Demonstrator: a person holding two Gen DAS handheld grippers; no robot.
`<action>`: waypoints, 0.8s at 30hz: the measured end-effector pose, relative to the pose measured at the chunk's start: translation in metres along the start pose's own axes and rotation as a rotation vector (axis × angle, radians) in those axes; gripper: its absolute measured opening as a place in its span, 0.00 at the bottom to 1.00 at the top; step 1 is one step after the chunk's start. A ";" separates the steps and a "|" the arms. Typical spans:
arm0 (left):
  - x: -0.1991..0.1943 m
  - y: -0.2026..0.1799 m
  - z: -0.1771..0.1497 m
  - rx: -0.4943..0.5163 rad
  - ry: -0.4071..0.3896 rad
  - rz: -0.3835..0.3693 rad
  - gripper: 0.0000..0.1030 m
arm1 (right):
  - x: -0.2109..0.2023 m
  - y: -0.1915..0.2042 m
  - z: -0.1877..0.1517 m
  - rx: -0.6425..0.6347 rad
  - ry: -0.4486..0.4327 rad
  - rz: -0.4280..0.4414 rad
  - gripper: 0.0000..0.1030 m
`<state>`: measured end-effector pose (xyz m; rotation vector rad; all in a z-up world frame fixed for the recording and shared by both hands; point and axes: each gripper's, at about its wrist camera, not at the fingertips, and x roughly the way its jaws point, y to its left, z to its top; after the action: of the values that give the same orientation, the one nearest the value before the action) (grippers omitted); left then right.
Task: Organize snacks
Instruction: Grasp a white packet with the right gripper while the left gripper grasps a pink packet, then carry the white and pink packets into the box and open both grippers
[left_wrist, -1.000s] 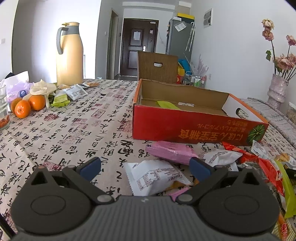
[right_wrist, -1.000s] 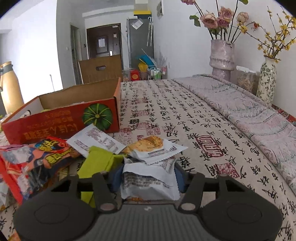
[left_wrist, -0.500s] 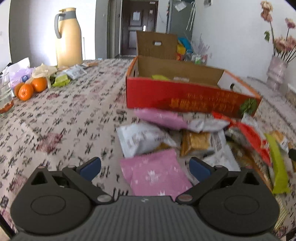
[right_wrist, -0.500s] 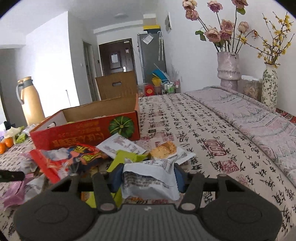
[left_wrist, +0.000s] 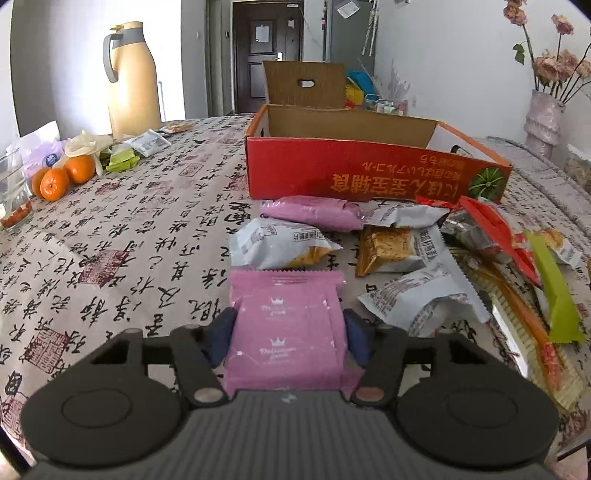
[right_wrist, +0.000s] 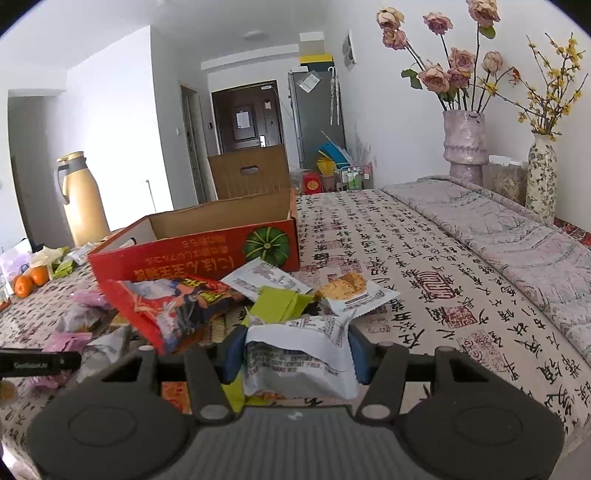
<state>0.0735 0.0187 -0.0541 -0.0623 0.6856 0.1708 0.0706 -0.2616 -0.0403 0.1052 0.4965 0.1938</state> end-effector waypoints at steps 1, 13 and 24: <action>-0.001 0.000 -0.001 0.004 -0.002 -0.002 0.61 | -0.002 0.001 0.000 -0.003 -0.002 0.001 0.54; -0.026 0.010 -0.004 0.017 -0.065 -0.027 0.61 | -0.015 0.013 -0.001 -0.030 -0.014 -0.007 0.54; -0.056 0.006 0.025 0.032 -0.206 -0.064 0.61 | -0.009 0.033 0.018 -0.079 -0.052 0.015 0.54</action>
<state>0.0458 0.0197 0.0007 -0.0353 0.4803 0.1025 0.0662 -0.2321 -0.0150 0.0369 0.4357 0.2245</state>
